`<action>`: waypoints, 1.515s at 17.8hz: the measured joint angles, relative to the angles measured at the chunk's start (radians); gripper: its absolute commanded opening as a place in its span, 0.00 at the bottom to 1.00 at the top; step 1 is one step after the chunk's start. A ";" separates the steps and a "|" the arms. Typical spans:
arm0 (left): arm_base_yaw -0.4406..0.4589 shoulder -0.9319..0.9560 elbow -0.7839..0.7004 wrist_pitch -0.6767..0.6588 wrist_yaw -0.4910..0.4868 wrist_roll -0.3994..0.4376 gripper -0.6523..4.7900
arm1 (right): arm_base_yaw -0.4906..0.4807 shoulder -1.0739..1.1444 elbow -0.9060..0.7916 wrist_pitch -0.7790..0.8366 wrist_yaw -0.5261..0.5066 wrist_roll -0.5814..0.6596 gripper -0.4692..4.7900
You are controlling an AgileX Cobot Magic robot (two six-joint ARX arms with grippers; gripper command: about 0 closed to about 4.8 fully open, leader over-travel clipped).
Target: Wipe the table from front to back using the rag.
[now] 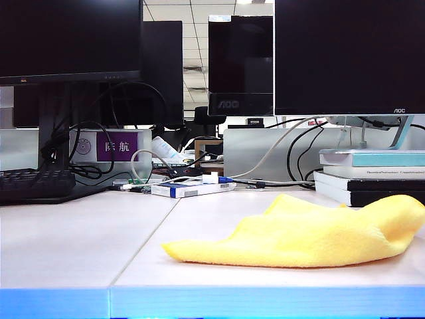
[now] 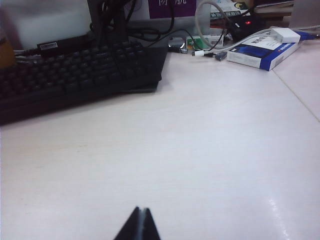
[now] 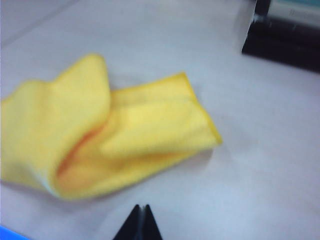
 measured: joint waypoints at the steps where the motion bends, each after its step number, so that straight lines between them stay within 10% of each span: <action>1: 0.000 0.000 0.000 0.000 0.000 0.000 0.11 | -0.016 0.000 -0.015 -0.002 0.002 0.000 0.09; 10: -0.001 0.000 0.000 0.000 -0.002 0.000 0.11 | -0.449 0.000 -0.101 0.327 -0.057 0.005 0.09; 27: -0.001 0.000 0.000 0.000 -0.002 0.000 0.11 | -0.457 0.000 -0.103 0.331 -0.101 -0.031 0.09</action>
